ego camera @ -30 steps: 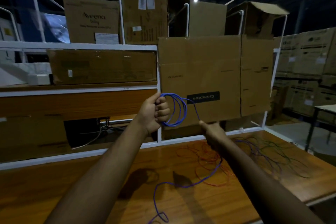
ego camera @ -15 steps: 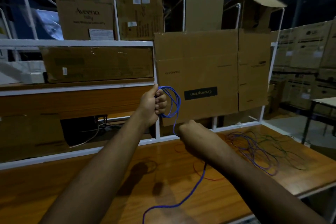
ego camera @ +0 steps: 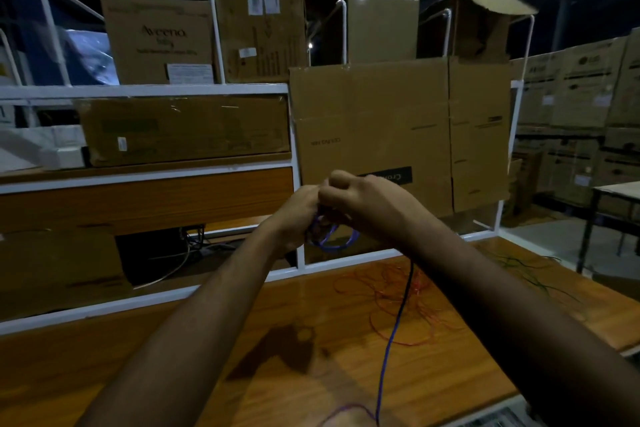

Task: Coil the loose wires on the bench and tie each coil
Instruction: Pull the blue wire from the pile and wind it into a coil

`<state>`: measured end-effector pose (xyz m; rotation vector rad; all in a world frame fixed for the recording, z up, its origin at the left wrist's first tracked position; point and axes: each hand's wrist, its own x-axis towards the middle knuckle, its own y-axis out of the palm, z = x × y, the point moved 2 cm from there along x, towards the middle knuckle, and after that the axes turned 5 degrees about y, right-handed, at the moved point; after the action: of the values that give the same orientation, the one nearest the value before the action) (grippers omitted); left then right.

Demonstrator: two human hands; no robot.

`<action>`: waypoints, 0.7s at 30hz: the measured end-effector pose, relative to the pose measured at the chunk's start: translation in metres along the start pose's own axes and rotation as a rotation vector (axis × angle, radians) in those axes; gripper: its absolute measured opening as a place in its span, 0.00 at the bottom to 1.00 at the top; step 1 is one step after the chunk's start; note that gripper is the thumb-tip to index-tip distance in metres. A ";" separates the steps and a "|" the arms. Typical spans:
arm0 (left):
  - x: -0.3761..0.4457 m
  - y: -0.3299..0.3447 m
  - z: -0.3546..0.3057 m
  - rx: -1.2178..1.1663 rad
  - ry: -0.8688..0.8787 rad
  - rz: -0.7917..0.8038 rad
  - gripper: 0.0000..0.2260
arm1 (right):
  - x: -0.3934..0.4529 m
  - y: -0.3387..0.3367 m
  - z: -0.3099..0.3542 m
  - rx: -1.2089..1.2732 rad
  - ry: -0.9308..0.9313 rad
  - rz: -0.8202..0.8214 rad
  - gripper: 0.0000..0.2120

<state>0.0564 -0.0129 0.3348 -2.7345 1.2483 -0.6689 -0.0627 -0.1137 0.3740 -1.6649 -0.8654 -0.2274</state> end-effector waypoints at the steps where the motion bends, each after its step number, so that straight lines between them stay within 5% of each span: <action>1: -0.001 0.002 -0.003 0.038 -0.013 0.030 0.19 | 0.002 -0.001 -0.003 -0.011 0.018 -0.012 0.15; 4: -0.003 0.006 -0.008 -0.025 -0.090 0.064 0.19 | 0.005 -0.008 -0.018 0.115 0.200 0.050 0.11; 8: -0.003 -0.019 -0.002 -0.359 -0.217 0.031 0.20 | -0.019 -0.010 -0.051 0.568 0.486 0.350 0.06; 11: -0.007 -0.027 0.001 -0.460 -0.303 0.160 0.19 | -0.033 -0.012 -0.064 1.146 0.668 0.144 0.14; 15: -0.008 -0.010 -0.012 -0.649 -0.277 0.423 0.18 | -0.026 0.016 -0.062 1.306 0.872 -0.068 0.18; 21: 0.000 -0.008 -0.016 -0.749 -0.215 0.278 0.22 | -0.029 0.056 -0.032 1.738 1.072 -0.093 0.17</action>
<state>0.0553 -0.0056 0.3514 -2.9177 2.0871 0.1673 -0.0374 -0.1565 0.3242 0.2219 -0.0605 -0.2493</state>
